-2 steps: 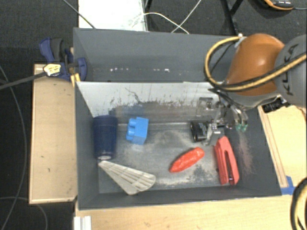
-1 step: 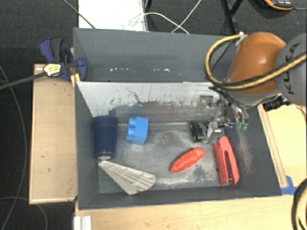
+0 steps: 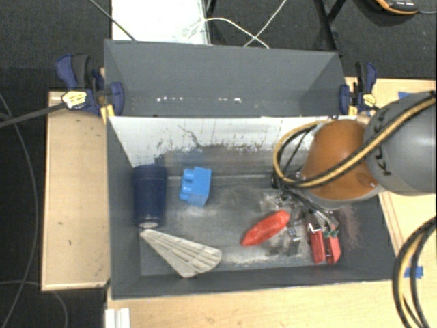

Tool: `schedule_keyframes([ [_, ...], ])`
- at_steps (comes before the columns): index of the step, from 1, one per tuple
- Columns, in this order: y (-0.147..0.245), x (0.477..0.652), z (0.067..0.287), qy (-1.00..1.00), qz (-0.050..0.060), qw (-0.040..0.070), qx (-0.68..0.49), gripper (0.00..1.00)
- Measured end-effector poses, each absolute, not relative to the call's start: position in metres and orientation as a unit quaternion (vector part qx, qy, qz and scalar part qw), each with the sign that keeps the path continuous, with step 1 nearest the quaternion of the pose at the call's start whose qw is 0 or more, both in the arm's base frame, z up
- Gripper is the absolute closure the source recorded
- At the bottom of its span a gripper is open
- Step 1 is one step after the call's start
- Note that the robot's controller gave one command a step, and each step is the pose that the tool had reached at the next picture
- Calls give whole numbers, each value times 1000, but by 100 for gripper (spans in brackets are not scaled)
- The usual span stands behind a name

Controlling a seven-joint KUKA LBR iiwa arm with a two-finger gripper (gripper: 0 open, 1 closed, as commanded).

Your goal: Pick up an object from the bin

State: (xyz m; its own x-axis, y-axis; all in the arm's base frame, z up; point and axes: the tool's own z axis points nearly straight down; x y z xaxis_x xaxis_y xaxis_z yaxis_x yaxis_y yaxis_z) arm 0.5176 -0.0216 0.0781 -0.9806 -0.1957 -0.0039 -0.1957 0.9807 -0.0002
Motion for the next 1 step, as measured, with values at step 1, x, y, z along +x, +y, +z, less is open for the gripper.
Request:
schedule_keyframes([
  [1,-15,520,141,976,-2,10,-219,0],
])
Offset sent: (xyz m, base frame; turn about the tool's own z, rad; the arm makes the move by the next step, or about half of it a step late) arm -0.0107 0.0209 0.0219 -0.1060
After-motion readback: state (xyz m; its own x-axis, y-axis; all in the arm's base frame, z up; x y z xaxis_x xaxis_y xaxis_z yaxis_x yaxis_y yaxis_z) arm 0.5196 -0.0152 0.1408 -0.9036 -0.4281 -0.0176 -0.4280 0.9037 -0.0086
